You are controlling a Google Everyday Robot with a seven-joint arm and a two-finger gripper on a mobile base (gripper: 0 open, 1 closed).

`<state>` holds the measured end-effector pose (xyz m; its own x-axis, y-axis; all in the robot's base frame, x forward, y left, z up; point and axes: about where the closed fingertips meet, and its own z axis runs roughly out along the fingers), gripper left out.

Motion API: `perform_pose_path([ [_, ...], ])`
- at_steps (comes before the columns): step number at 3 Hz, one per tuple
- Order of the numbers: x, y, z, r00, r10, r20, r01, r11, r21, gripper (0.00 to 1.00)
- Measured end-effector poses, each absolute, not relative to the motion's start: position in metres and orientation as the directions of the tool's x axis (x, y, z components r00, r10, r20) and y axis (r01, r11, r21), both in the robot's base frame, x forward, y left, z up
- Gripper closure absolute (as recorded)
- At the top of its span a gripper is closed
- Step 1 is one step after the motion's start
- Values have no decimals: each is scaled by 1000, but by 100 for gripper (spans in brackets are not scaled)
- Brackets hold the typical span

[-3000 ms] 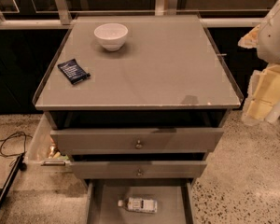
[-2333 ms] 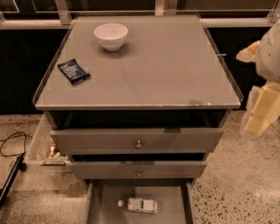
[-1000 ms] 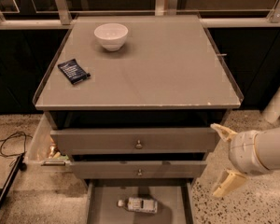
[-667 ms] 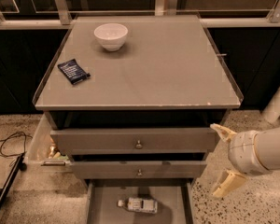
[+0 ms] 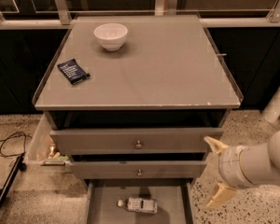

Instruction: Pick blue plastic bottle from bottom drawer and place on counter

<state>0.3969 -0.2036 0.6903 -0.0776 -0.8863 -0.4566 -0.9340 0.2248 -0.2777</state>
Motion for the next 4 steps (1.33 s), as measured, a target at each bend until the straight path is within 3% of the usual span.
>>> perform_pose_path([
  [2, 400, -236, 572, -106, -870, -482, -927, 262, -269, 0],
  [4, 400, -243, 479, -115, -791, -601, -943, 278, -185, 0],
])
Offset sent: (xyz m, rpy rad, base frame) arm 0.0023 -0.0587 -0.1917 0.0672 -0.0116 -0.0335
